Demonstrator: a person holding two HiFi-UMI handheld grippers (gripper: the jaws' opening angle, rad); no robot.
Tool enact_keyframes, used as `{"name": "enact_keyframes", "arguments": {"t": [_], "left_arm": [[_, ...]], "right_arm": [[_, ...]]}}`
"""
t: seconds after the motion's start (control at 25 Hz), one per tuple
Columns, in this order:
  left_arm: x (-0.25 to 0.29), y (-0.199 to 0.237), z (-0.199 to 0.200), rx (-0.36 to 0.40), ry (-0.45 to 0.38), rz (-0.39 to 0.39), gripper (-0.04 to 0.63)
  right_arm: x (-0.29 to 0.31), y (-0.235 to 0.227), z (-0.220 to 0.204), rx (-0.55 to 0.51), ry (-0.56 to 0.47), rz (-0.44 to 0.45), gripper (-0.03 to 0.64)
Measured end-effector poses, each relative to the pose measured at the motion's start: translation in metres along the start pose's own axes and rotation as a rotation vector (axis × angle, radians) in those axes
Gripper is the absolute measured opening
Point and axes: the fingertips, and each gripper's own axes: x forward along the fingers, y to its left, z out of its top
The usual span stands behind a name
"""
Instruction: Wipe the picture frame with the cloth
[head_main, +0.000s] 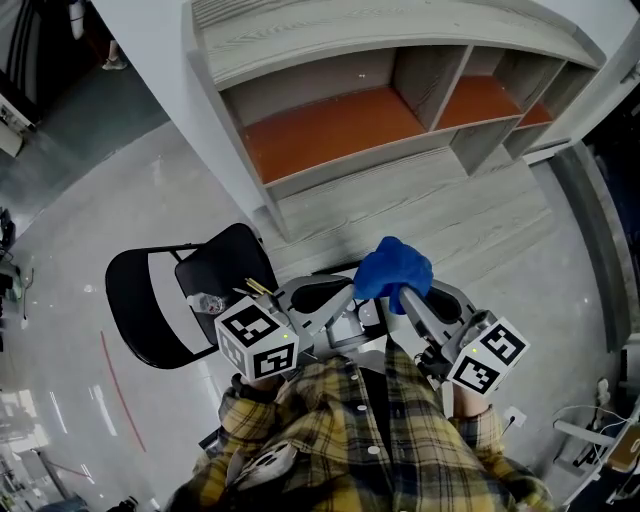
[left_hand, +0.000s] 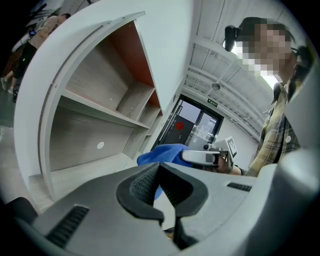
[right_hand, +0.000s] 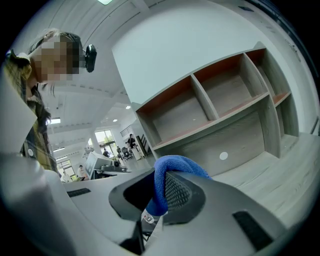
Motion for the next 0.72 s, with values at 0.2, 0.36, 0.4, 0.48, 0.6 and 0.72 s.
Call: {"name": "enact_keyframes", "arguments": {"t": [0.2, 0.36, 0.4, 0.48, 0.6, 0.72], "left_arm": [[0.0017, -0.0041, 0.0018, -0.002, 0.0, -0.007, 0.005], [0.0022, -0.0036, 0.0014, 0.003, -0.004, -0.002, 0.005], [0.0023, -0.0036, 0.0008, 0.004, -0.004, -0.001, 0.005], [0.0023, -0.0039, -0.0016, 0.003, -0.001, 0.001, 0.005], [0.0017, -0.0054, -0.004, 0.003, 0.005, 0.007, 0.005], [0.0013, -0.0063, -0.0037, 0.004, 0.005, 0.01, 0.005]], "right_arm": [[-0.0028, -0.0001, -0.0007, 0.004, 0.003, -0.002, 0.046], [-0.003, -0.0003, -0.0022, 0.0, -0.002, -0.006, 0.046], [-0.0033, 0.0, -0.0028, -0.002, -0.003, -0.007, 0.046], [-0.004, 0.001, -0.0048, 0.0, -0.004, -0.006, 0.046], [-0.0058, 0.004, -0.006, 0.003, -0.005, -0.003, 0.046], [-0.0064, 0.0054, -0.0055, 0.006, -0.008, 0.001, 0.046]]}}
